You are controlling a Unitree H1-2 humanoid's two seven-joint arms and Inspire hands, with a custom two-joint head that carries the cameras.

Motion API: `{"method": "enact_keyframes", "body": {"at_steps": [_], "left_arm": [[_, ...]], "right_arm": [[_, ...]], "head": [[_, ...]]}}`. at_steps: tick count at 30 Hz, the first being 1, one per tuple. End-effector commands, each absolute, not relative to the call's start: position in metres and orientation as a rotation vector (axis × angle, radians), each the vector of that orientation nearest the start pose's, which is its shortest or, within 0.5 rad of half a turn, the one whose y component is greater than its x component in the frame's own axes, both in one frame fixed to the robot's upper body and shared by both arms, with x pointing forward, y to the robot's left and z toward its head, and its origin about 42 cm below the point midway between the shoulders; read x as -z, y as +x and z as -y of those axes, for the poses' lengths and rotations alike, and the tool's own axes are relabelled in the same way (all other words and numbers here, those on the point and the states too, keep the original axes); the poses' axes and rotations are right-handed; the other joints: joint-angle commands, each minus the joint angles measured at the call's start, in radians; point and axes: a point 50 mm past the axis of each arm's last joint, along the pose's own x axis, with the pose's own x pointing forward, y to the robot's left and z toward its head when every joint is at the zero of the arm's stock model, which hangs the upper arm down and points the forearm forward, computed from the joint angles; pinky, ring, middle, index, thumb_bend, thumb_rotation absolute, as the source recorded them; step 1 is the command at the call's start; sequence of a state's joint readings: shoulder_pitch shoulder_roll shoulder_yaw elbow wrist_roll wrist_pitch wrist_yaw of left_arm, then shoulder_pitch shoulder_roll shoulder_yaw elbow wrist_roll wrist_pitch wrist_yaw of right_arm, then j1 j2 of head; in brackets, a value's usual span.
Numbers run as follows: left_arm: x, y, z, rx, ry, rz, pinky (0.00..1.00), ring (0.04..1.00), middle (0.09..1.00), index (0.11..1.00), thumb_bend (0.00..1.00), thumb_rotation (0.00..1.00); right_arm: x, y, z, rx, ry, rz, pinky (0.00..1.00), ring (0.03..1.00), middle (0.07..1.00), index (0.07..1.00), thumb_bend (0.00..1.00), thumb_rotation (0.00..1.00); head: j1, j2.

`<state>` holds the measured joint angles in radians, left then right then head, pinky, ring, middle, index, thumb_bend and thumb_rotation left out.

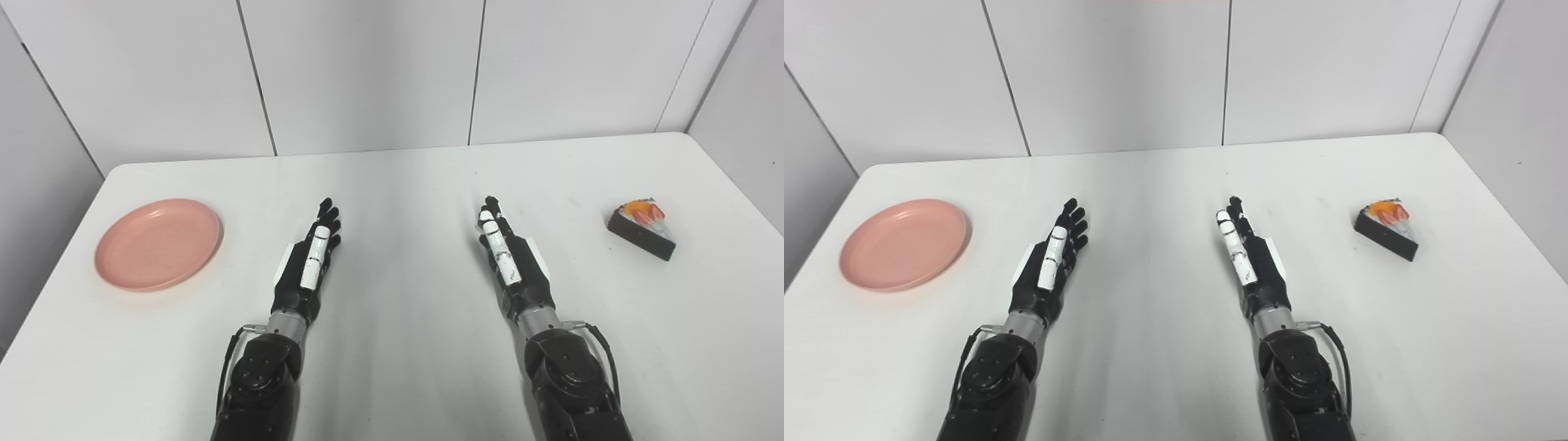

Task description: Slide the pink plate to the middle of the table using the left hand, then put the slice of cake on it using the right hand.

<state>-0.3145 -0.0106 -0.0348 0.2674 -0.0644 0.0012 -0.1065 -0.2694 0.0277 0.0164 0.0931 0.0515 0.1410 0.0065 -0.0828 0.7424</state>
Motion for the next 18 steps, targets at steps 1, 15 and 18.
{"method": "enact_keyframes", "body": {"at_steps": [1, 15, 18], "left_arm": [[-0.1316, 0.3871, -0.1641, 0.24, -0.048, 0.074, 1.0, 1.0, 1.0, 1.0, 0.63, 1.0], [-0.1337, 0.3865, -0.1628, 0.24, -0.044, 0.077, 1.0, 1.0, 1.0, 1.0, 0.61, 1.0], [-0.1345, 0.3861, -0.1625, 0.242, -0.051, 0.075, 1.0, 1.0, 1.0, 1.0, 0.61, 1.0]], "right_arm": [[-0.1701, 0.3767, 0.1644, -0.126, 0.068, 0.105, 1.0, 0.988, 1.0, 1.0, 0.52, 0.92], [-0.1684, 0.3773, 0.165, -0.125, 0.078, 0.106, 1.0, 0.988, 1.0, 1.0, 0.52, 0.89], [-0.1688, 0.3768, 0.1648, -0.124, 0.077, 0.103, 1.0, 0.986, 0.999, 1.0, 0.53, 0.89]], "head": [[0.001, 0.001], [0.001, 0.0], [0.001, 0.0]]}}
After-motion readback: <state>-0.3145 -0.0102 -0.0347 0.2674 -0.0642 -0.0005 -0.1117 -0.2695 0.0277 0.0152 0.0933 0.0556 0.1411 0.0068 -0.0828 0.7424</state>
